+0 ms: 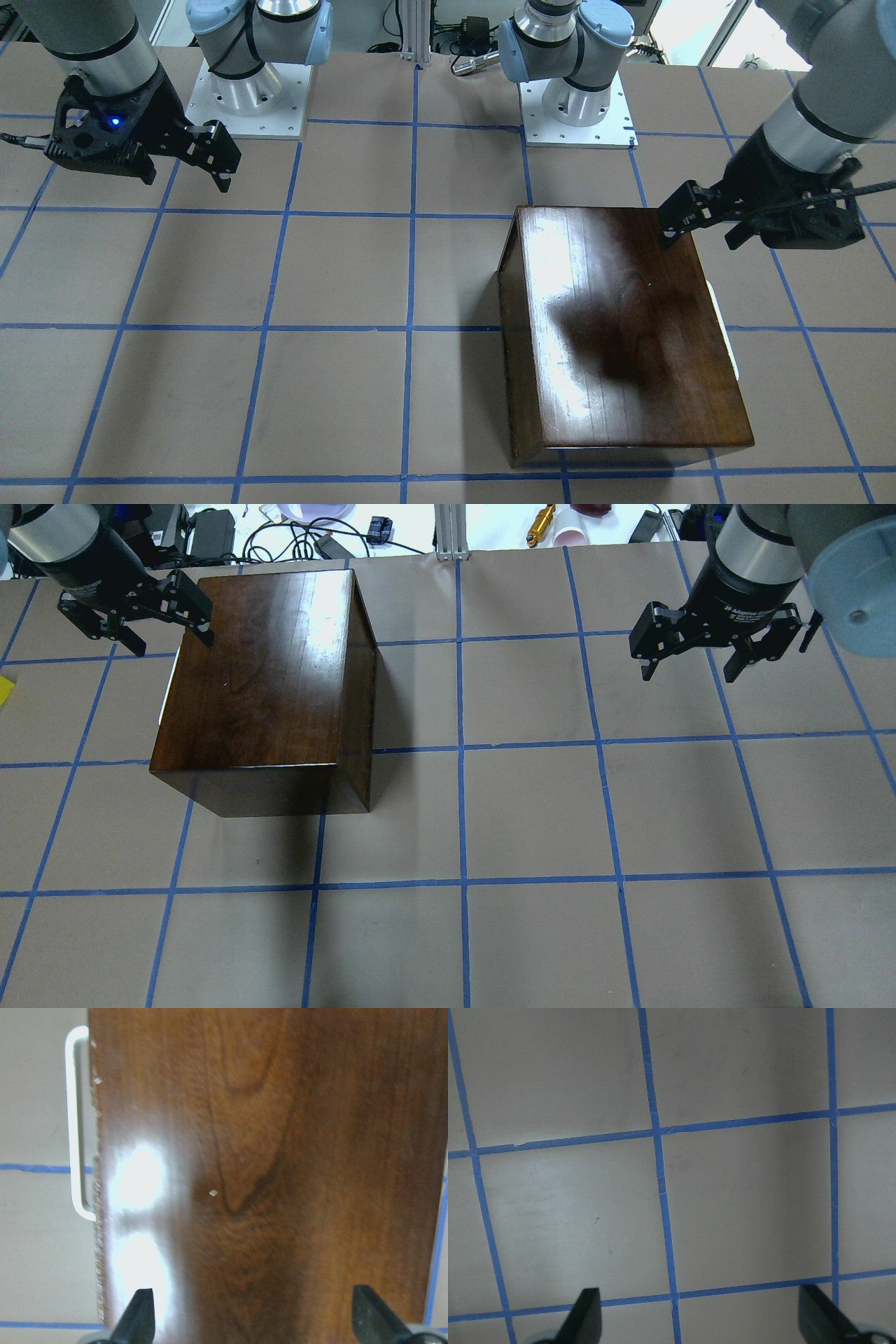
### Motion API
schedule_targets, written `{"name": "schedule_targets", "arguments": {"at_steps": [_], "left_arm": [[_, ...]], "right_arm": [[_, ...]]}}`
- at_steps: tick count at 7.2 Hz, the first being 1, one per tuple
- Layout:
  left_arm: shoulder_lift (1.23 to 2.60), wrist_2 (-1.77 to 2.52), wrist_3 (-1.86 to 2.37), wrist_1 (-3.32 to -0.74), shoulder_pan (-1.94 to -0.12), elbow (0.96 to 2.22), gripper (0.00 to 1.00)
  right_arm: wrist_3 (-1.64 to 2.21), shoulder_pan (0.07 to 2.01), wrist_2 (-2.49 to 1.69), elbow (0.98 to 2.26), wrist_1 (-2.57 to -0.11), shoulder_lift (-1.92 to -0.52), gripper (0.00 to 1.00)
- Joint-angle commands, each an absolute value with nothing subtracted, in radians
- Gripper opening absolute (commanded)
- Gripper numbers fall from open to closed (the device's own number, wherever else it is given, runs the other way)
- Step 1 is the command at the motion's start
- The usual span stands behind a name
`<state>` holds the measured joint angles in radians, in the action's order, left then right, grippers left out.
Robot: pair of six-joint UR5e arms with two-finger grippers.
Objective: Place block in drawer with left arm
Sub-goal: 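Move the left gripper down beside the cabinet toward the white drawer handle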
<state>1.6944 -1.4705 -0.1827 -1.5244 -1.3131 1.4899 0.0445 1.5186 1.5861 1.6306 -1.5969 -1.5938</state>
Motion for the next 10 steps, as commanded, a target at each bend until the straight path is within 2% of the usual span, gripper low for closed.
{"name": "schedule_targets", "arguments": {"at_steps": [1,5,10], "left_arm": [[1.733,-1.417,-0.279,-1.481,-1.18,1.483,1.0],[1.833,-1.42,-0.406,-1.439,-1.048,1.456,1.0],[1.91,-1.416,-0.617,-1.281,-1.042,1.48,1.0]], "right_arm": [[0.044,1.519,1.586,1.631,-1.597,-1.594,1.0],[0.044,1.519,1.588,1.632,-1.597,-1.594,1.0],[0.044,1.519,1.586,1.631,-1.597,-1.594,1.0]]}}
